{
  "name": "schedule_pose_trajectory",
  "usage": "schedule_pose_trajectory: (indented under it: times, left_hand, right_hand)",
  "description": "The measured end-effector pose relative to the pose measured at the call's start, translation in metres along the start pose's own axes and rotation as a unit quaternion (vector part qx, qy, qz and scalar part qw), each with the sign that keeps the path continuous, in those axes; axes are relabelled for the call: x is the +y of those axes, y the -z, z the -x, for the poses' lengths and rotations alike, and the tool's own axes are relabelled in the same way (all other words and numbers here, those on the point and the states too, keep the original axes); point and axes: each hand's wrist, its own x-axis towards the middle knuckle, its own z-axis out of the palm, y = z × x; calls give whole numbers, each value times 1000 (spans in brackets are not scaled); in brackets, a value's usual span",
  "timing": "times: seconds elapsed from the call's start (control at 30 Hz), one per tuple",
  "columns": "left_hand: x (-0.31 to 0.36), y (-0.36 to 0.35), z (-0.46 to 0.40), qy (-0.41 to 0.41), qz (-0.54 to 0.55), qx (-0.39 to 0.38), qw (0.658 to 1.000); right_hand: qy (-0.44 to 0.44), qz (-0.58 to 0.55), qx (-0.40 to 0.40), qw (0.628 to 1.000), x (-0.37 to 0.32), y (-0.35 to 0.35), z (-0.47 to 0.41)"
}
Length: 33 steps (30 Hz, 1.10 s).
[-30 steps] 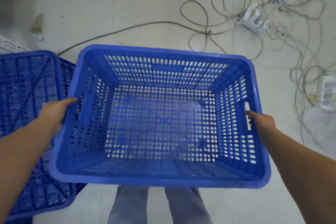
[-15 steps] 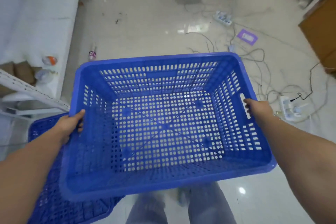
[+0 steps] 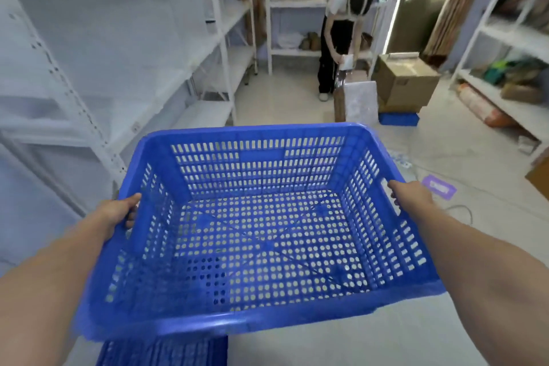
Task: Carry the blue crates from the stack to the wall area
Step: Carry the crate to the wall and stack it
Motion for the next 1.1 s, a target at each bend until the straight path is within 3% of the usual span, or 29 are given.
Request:
schedule_pose_trajectory:
  times: [0.2,0.47,0.9,1.1]
  left_hand:
    - [27,55,56,-15,32,103,994]
    - [-8,102,173,5,76,281,957]
    - [-130,210,374,85,120,463,874]
    - [-196,286,444,103,145,515,838]
  right_hand:
    - [104,58,-79,990,-89,-15,-14]
    - [217,92,-153,960,-169,-48,26]
    - [392,161,-312,850,-225,-150,205]
    - [420,144,-340,829,-218,-210,319]
